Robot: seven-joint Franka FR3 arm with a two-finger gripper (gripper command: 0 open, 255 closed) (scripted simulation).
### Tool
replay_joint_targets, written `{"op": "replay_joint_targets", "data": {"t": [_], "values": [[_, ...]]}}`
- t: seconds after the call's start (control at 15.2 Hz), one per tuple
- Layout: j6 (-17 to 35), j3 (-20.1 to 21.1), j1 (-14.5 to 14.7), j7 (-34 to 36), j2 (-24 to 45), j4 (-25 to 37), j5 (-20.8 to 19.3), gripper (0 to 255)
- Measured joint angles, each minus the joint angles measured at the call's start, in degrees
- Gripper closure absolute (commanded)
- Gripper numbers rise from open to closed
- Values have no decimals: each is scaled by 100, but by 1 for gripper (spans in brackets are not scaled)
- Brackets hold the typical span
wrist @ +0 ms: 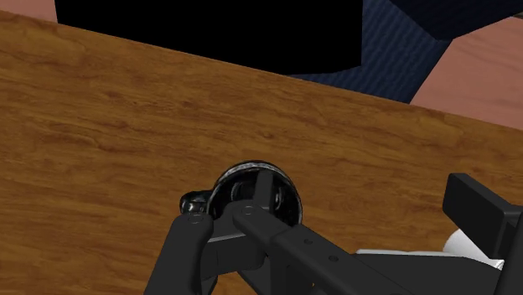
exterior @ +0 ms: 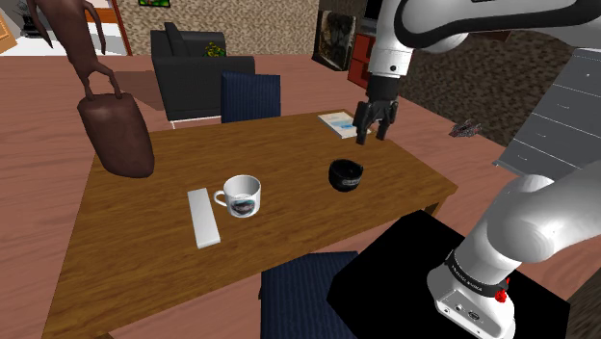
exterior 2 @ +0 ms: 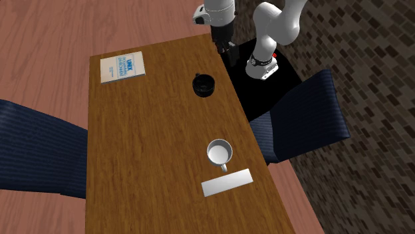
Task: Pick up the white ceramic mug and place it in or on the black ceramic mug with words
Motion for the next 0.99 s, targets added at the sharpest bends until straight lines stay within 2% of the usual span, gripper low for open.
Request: {"op": "replay_joint_targets", "data": {"t": [0.4,0.99], "values": [[772,483,180,448,1041,400,91,0],[1572,1057,443,1261,2895,1600,-235,0]]}}
